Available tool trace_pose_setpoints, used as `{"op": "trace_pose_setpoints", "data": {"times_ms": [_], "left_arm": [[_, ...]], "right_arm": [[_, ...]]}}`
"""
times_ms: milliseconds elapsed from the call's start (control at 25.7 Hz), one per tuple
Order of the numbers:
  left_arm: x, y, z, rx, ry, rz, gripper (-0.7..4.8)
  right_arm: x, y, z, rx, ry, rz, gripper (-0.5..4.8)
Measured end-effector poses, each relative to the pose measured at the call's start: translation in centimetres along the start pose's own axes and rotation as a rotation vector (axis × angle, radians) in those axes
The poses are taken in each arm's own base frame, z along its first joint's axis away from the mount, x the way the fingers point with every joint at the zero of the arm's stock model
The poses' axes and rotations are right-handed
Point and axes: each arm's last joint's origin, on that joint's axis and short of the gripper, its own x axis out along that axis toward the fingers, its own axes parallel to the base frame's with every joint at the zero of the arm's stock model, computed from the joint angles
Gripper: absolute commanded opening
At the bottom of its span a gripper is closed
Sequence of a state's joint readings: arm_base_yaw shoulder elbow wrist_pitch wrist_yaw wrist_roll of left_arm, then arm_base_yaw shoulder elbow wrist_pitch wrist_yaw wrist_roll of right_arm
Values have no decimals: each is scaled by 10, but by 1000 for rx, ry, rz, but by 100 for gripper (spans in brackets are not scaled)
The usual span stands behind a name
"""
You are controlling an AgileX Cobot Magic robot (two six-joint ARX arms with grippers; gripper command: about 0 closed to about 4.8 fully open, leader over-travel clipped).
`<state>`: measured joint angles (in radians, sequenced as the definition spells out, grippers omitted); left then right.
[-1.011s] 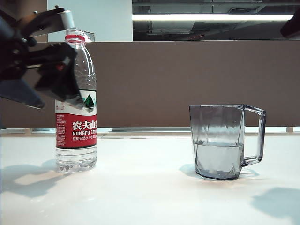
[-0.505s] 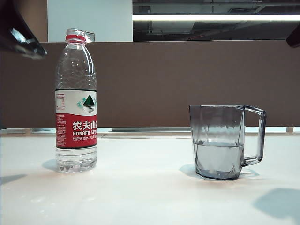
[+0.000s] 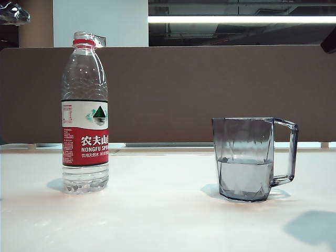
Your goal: Pick up the mineral water bottle with the left hand on the table and pour water into the mug until it's half full.
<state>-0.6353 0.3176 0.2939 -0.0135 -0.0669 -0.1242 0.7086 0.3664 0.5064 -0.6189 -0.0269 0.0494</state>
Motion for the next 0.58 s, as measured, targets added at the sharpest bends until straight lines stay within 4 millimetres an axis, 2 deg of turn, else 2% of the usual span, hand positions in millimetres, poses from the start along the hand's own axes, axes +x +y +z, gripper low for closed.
{"op": "trace_pose_setpoints", "data": {"times_ms": [311,583], "left_arm": [[0,5,-11,16,-31,30,-6],[-19,36,-19,22,-164,303,-6]], "right_arm": [[0,0,0,0,0,0,-1],[0,0,0,0,0,0,-1]]}}
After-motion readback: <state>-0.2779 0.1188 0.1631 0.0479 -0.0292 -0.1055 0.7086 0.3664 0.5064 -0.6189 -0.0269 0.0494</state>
